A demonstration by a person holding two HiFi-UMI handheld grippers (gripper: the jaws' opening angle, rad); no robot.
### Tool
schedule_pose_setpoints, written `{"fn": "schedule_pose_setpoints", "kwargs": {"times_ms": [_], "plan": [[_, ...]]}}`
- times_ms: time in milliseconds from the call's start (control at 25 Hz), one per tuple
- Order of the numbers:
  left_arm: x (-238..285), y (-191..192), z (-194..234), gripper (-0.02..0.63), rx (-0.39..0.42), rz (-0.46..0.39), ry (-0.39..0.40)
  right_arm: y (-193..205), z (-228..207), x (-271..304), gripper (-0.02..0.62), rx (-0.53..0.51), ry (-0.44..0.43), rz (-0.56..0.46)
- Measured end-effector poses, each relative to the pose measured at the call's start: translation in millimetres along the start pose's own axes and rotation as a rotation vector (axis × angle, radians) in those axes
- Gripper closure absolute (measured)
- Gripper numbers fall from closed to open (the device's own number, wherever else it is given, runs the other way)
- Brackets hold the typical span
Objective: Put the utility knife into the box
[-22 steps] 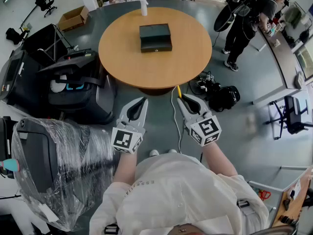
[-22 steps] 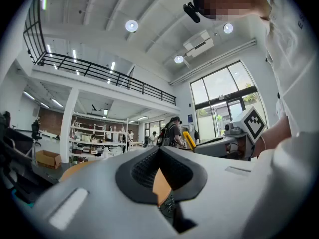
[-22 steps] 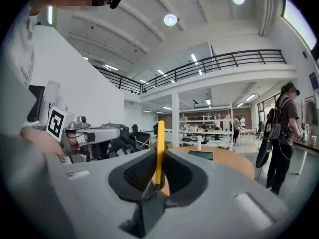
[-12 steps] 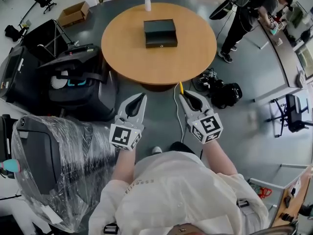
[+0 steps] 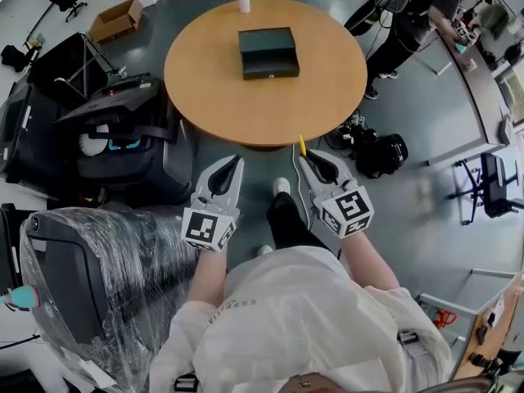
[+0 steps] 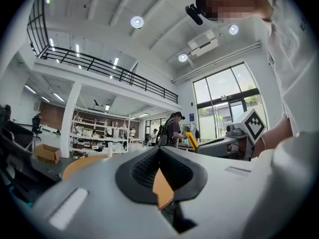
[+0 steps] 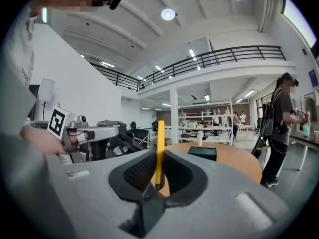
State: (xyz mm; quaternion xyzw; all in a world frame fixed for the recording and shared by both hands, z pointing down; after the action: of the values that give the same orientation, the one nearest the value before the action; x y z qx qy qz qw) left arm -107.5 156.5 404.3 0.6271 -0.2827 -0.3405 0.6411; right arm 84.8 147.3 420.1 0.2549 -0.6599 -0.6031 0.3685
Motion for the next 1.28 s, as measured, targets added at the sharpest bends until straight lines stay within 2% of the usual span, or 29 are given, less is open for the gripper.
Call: {"fn": "schedule_pose_setpoints", "kwargs": {"times_ms": [240,600,800,920,1040,1280], "plan": [[65,9,39,0.591,-0.007,0.027,-0.015,3,-54,63,0.555,0.028,-0.019,0.014],[205,10,112,0.591,-0.01,0.032,-0.044,-25,-175,170,0.555,0.03,-0.06,0.01],[256,11,145,0.591,-0.014,0.033,-0.088,-34,-223,214,0.555,0.029,-0.089,0.014],[277,9,151,0.591,-0.034,0.053,-0.077,-36,-241,231,0.555,0.047,-0.09,0.026],[299,2,156,0.591,-0.047,0.063,-0.033,-44,-252,251,0.555,0.059,-0.106,0.022],[339,19,199,0.591,-0.064,0.076,-0.022,-37,-266,309,0.555,0.095,-0.118,0.075]]}}
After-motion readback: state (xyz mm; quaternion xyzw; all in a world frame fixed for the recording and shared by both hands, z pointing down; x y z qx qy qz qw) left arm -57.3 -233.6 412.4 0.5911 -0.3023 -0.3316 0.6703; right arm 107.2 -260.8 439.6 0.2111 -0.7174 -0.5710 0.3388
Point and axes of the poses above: the fingertips, and each gripper's own axes: x forward along the fingers, z to its left, y out of its underside, the point moved 5 cm from there along -x, backward along the fingers
